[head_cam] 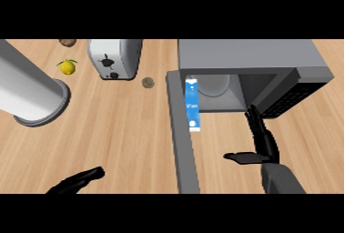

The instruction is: Pick up the milk, place it into the microwave and close the microwave

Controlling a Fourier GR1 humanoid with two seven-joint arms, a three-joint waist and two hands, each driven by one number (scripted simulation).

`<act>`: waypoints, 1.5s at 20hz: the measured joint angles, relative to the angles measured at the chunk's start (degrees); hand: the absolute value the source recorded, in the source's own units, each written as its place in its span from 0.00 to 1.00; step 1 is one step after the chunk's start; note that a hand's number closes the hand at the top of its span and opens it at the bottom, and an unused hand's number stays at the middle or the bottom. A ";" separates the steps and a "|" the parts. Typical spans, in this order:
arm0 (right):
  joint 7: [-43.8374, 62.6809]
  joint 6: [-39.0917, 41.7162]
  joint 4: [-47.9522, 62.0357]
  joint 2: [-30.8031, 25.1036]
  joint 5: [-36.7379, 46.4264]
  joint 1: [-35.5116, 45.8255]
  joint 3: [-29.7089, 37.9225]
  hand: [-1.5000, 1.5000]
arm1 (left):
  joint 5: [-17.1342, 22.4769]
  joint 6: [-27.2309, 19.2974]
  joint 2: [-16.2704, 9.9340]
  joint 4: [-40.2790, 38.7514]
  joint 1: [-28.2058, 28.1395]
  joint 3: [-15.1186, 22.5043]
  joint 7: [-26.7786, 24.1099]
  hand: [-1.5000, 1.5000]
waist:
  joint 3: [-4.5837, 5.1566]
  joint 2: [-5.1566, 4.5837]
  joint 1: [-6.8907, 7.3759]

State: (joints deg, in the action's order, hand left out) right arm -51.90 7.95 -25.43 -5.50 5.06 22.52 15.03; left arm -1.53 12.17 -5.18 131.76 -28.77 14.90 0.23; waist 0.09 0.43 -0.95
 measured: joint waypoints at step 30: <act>5.60 12.98 -46.45 -5.46 -11.68 -40.61 -6.50 0.00 | -9.27 -6.62 5.01 -39.89 38.07 22.80 4.75 1.00 | -0.04 -0.45 -0.51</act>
State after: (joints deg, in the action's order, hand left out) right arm -46.30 20.93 -71.88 -10.95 -6.62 -18.09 8.53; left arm -10.80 5.55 -0.17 91.86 9.30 37.70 4.98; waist 0.05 -0.02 -1.46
